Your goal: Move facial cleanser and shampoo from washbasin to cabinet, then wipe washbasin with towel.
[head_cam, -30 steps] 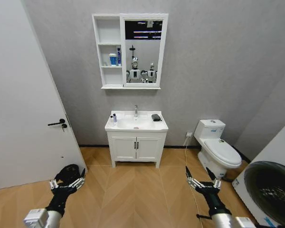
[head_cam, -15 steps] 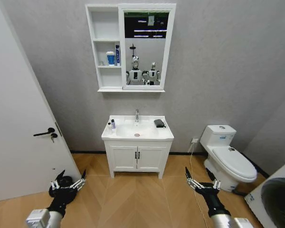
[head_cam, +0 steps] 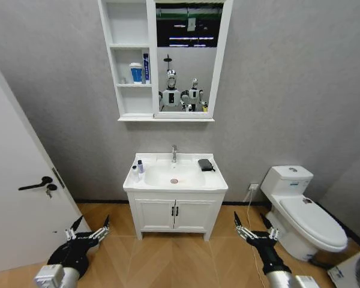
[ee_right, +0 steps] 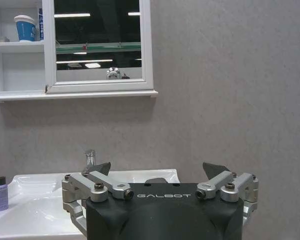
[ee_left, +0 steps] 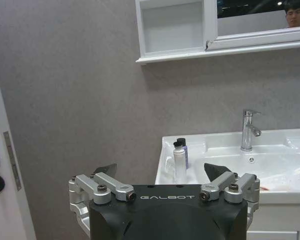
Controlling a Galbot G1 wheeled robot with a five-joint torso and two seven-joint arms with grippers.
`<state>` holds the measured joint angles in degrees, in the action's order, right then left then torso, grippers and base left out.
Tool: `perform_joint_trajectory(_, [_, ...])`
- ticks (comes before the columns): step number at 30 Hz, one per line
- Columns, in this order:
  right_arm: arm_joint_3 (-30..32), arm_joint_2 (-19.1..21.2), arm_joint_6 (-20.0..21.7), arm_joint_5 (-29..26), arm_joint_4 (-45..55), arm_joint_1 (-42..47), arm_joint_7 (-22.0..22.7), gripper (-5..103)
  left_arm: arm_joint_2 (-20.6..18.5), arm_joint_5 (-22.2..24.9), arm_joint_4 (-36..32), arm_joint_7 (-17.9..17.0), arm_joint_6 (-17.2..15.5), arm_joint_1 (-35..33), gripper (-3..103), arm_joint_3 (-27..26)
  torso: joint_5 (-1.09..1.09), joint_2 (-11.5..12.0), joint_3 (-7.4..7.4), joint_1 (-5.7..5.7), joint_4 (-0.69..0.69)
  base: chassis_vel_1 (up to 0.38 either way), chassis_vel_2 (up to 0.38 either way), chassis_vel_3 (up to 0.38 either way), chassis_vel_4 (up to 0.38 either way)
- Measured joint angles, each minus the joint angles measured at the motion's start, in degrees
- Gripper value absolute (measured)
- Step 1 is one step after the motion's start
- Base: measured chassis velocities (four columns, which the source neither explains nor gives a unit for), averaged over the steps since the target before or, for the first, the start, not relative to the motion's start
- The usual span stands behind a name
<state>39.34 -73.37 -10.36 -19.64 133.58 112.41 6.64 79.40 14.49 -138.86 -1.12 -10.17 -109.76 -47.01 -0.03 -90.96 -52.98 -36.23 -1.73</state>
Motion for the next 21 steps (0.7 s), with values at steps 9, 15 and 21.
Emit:
perform_joint_trajectory(9, [-0.2, -0.2, -0.3, 0.1, -0.4, -0.2, -0.5, 100, -0.3, -0.3, 0.6, 0.3, 0.1, 0.0, 99, 0.1, -0.01, 0.0, 0.00, -0.01, 0.00, -0.265, 0.249, 0.249, -0.257])
perform_joint_trajectory(15, [-0.4, -0.3, -1.1, 0.2, -0.9, -0.5, -1.3, 100, 0.0, -0.6, 1.0, 0.4, 0.2, 0.1, 99, 0.4, -0.01, 0.0, -0.02, -0.06, -0.01, -0.144, 0.133, 0.129, -0.111])
perform_joint_trajectory(21, [-0.4, -0.2, -4.5, 3.7, -2.4, -1.5, -1.9, 100, -2.6, -0.8, 3.3, 0.9, 0.6, 1.0, 99, 1.7, 0.00, 0.0, 0.02, 0.05, 0.02, -0.006, 0.006, 0.006, -0.009])
